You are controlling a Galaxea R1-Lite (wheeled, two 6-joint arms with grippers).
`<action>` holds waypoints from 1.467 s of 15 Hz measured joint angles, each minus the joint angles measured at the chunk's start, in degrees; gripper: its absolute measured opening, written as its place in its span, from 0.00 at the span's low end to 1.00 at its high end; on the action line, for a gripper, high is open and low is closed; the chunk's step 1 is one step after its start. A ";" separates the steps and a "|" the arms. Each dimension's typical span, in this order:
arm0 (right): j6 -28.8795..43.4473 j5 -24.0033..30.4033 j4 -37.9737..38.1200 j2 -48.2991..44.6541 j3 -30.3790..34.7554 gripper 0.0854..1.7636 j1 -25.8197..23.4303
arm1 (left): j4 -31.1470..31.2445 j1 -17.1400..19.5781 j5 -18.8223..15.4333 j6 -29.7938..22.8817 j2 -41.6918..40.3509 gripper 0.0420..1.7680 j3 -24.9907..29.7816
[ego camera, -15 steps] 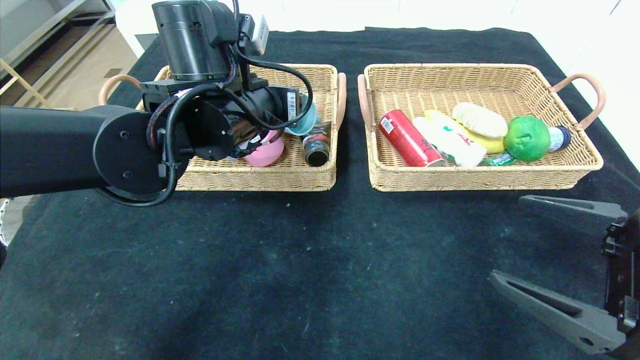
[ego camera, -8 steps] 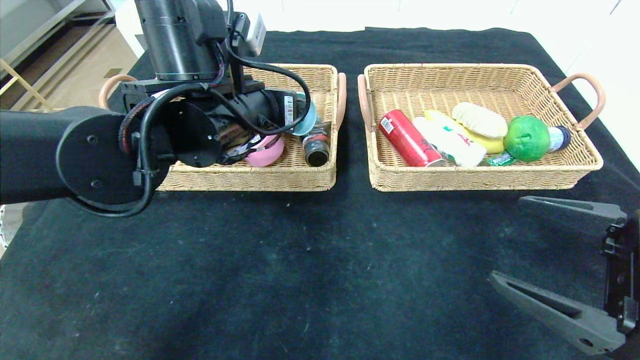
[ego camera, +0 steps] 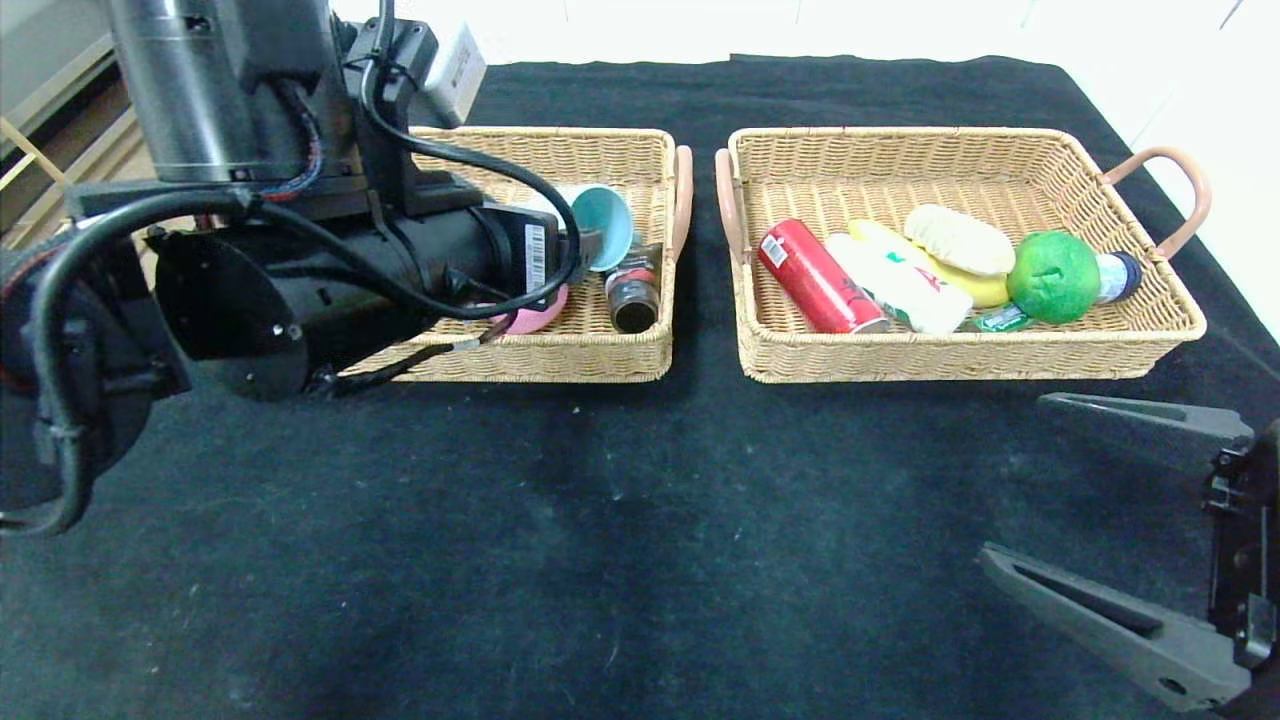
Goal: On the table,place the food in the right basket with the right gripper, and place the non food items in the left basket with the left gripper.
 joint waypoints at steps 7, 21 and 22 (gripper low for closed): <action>0.00 -0.04 0.09 0.22 0.09 0.97 0.24 | 0.06 -1.57 -0.18 -0.10 -11.89 0.96 15.59; 0.66 0.10 3.28 -2.78 0.67 0.97 -10.95 | 1.44 2.78 0.21 -0.07 -33.18 0.96 33.95; 0.68 0.10 5.71 -4.28 0.74 0.97 -12.32 | 3.72 3.95 0.26 -0.05 -34.65 0.97 34.18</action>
